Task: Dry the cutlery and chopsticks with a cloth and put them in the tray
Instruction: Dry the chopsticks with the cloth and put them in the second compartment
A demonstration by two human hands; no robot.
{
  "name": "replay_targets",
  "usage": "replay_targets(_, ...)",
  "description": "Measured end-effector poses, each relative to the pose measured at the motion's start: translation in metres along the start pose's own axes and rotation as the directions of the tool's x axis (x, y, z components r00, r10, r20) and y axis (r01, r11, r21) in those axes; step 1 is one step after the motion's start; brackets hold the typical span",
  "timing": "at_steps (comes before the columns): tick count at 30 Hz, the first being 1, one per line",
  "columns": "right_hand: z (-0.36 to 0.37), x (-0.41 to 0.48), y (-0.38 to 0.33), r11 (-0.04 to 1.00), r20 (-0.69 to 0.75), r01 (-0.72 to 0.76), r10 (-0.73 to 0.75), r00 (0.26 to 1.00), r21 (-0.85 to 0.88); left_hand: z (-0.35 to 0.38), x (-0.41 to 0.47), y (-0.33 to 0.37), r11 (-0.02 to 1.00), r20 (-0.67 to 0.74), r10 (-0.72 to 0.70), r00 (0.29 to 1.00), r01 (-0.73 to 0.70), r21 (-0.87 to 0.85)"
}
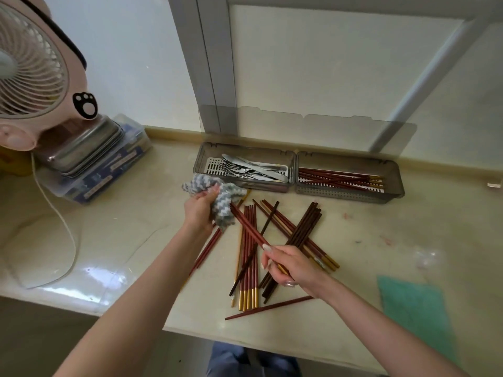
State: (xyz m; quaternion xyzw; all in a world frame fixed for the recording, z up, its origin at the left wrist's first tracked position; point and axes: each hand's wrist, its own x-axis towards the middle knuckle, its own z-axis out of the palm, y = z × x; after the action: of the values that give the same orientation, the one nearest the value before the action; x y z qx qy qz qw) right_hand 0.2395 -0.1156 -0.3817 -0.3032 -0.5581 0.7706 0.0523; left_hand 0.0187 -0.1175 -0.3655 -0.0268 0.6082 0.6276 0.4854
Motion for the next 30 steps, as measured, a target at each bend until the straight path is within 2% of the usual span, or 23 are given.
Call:
replay_targets(4, 0.004, 0.016, -0.005, 0.998, -0.061, -0.007, 0.011, 0.998, 0.064, 0.011, -0.032, -0.036, 0.986, 0.090, -0.071, 0.993, 0.057, 0.157)
replay_targets(9, 0.000, 0.011, -0.008, 0.996, -0.126, -0.063, 0.055, 0.990, -0.063, 0.002, -0.028, -0.036, 0.995, -0.025, -0.026, 0.999, 0.028, 0.094)
replay_targets(13, 0.001, 0.008, -0.003, 0.996, -0.185, -0.083, 0.081, 0.979, -0.006, -0.003, -0.030, -0.029, 0.995, -0.051, -0.062, 0.997, 0.066, 0.075)
replay_targets(16, -0.003, 0.001, 0.003, 0.992, -0.184, -0.110, 0.120, 0.976, 0.066, -0.011, -0.018, -0.005, 0.999, -0.105, -0.018, 0.994, 0.021, 0.025)
replay_targets(21, -0.005, 0.000, 0.009, 0.985, -0.327, -0.076, 0.124, 0.937, 0.155, -0.008, -0.015, 0.011, 0.993, -0.088, 0.094, 0.992, -0.087, 0.083)
replay_targets(24, 0.001, 0.005, 0.006, 0.978, -0.389, -0.021, 0.101, 0.916, 0.205, -0.002, -0.020, 0.000, 0.995, -0.053, 0.076, 0.996, -0.072, 0.075)
replay_targets(30, 0.009, 0.013, 0.001, 0.977, -0.387, -0.016, 0.099, 0.917, 0.212, 0.004, -0.026, -0.027, 0.998, -0.025, 0.036, 0.999, -0.035, 0.044)
